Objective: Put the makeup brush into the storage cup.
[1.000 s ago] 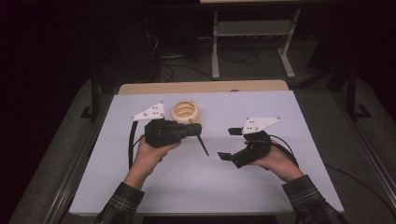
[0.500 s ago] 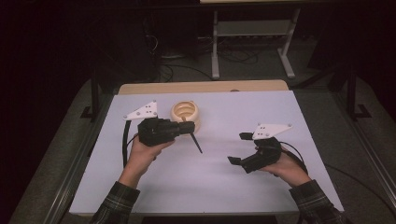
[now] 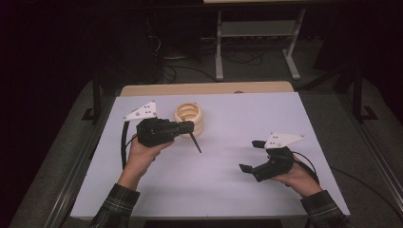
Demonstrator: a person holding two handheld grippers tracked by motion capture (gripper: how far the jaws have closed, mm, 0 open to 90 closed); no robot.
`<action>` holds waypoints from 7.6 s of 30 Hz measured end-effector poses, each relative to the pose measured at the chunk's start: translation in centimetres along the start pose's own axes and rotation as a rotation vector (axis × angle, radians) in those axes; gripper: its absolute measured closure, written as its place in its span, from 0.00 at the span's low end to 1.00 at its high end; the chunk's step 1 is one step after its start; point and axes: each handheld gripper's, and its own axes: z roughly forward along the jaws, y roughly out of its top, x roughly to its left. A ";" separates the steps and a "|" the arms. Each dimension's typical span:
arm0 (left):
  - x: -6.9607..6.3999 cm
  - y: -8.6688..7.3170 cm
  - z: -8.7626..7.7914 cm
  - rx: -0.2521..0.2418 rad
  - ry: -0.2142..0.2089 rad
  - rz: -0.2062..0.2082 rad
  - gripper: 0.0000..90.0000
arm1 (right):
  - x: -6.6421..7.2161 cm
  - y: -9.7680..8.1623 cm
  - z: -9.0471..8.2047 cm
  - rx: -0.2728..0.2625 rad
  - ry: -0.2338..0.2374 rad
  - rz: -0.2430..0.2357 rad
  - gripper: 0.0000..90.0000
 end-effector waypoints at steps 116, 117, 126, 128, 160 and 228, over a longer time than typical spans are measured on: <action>12.0 0.3 1.0 0.084 0.278 -0.061 0.93 | -1.1 -1.1 -2.0 -0.026 -0.058 0.041 0.04; 12.0 0.2 1.0 0.084 0.279 -0.061 0.93 | -1.1 -1.1 -2.0 -0.025 -0.057 0.041 0.04; 12.1 0.0 1.0 0.087 0.289 -0.064 0.92 | -1.1 -1.1 -2.0 -0.027 -0.057 0.039 0.04; 12.2 0.0 1.0 0.092 0.290 -0.061 0.92 | -1.1 -1.1 -2.0 -0.026 -0.056 0.039 0.04; 11.5 0.7 1.4 0.093 0.303 -0.046 0.00 | -1.1 -1.1 -2.0 -0.025 -0.051 0.037 0.04; -0.3 -5.6 -5.6 0.127 0.317 -0.033 0.00 | -1.5 -1.0 -2.7 -0.058 -0.076 0.056 0.03</action>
